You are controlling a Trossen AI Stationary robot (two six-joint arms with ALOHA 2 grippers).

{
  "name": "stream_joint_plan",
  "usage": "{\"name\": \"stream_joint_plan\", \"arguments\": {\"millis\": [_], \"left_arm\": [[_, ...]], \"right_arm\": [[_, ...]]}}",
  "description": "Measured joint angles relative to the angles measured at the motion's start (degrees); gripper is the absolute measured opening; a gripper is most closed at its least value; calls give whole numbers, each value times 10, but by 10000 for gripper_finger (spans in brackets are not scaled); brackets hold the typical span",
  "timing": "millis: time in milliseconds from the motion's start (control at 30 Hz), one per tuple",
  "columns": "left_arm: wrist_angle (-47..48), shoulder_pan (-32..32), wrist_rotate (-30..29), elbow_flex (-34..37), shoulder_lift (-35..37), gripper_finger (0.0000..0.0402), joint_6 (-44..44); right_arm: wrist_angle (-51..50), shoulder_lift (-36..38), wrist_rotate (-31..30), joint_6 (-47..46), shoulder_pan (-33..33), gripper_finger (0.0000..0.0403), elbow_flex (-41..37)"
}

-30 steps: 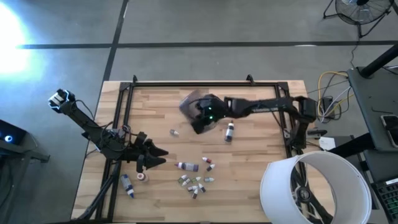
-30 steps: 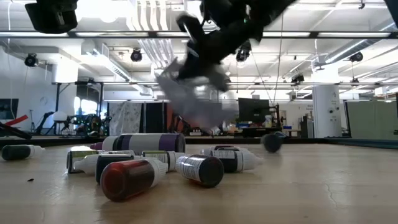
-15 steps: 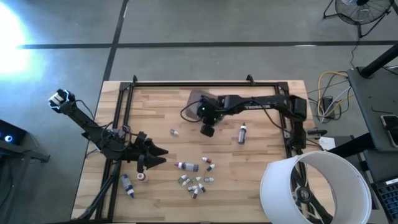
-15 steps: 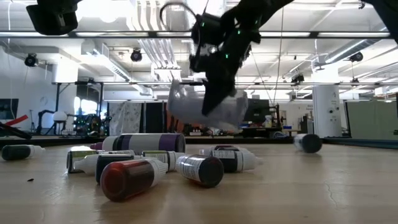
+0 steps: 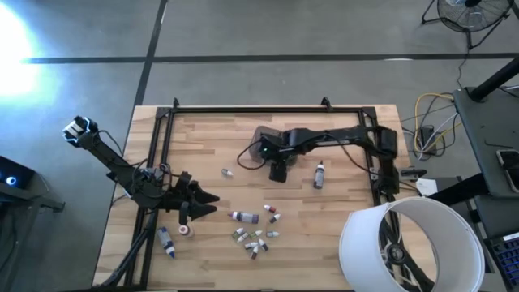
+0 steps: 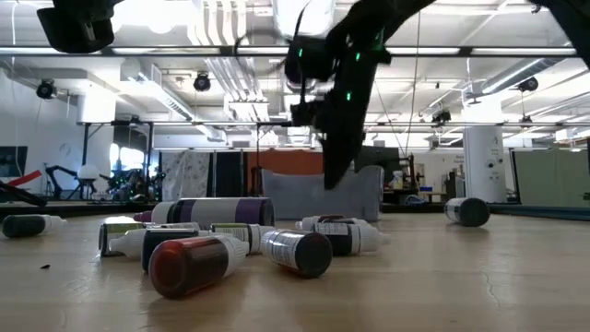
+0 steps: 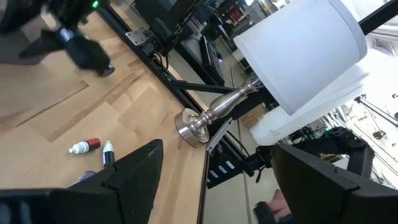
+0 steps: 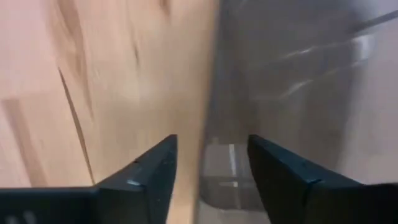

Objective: Pick & Place food coloring
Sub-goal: Put the large black food coloring bottle into the black bin

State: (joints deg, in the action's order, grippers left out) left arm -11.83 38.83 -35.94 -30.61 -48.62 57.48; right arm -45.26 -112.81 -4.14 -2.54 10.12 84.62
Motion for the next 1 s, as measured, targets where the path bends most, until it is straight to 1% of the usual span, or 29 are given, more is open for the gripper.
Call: {"name": "stream_joint_plan", "arguments": {"millis": [100, 167, 233, 300, 367, 600, 700, 833, 1000], "left_arm": [[2, 0, 0, 0, 0, 275, -2], [4, 0, 0, 0, 0, 275, -4], [4, 0, -1, 0, 0, 275, -7], [4, -1, -2, 0, 0, 275, -15], [5, -1, -5, 0, 0, 275, -22], [9, -1, -7, 0, 0, 275, -35], [14, -1, -7, 0, 0, 275, -35], [18, -1, -7, 0, 0, 275, -37], [22, -1, -7, 0, 0, 275, -37]], "right_arm": [[-4, 55, -36, -34, -4, 224, 0], [-17, 98, -52, -92, -5, 238, -1], [-34, 136, -68, -199, 0, 247, -9], [-61, 166, -68, -312, 14, 250, -27], [-78, 185, -70, -402, 27, 251, -58], [-124, 222, -45, -606, 51, 251, -197], [-119, 230, -33, -655, 51, 249, -247], [-85, 231, 3, -690, 45, 241, -301], [-12, 231, -2, -724, 46, 231, -338]]}}
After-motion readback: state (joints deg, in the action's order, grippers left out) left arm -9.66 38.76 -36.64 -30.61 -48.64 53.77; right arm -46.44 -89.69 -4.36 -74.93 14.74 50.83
